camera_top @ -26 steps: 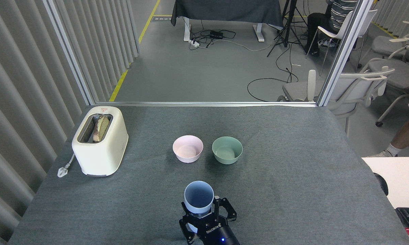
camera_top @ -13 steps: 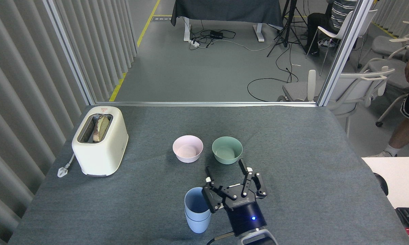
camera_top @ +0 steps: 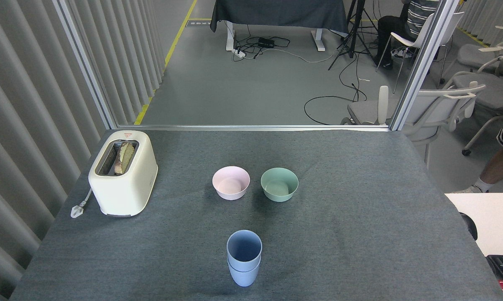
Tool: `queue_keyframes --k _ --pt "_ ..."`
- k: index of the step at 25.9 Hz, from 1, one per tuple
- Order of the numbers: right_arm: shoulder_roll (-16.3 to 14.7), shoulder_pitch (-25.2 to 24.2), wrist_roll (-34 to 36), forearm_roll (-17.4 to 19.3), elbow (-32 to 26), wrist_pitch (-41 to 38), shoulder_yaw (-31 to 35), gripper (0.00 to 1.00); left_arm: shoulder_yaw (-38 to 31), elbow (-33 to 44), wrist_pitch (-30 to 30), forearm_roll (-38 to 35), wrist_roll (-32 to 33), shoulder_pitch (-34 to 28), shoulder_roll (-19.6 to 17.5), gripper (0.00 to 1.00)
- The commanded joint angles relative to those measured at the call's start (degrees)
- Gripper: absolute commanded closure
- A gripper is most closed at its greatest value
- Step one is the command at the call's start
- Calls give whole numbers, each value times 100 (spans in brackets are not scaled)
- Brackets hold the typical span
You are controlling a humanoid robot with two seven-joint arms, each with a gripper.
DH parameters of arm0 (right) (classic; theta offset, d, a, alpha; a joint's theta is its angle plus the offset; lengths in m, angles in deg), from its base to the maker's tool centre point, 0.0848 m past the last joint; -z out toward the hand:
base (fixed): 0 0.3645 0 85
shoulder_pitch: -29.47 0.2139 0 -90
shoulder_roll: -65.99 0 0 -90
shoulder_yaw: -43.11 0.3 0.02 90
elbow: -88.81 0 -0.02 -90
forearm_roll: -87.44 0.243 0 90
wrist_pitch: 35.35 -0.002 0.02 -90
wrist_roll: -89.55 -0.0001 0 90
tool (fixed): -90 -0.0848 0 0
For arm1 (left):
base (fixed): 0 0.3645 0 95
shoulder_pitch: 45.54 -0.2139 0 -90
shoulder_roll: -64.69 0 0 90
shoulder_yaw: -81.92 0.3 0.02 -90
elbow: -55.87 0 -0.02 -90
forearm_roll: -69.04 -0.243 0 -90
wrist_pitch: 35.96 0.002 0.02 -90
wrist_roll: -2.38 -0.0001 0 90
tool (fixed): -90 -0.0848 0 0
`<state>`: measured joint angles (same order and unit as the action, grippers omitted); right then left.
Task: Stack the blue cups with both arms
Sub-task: 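Open the right gripper and withdraw it from the stacked cups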
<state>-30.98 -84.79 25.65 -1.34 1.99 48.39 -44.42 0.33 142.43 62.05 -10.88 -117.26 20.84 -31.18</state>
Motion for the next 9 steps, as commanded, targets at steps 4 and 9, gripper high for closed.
queue_keyframes --k 4,9 --pt "72 -422 247 1 -46 28 104 0 3 -175 -36 -14 -33 103 -274 0" --pt "72 -422 229 1 -90 37 148 0 3 -192 -168 30 -42 103 -380 0"
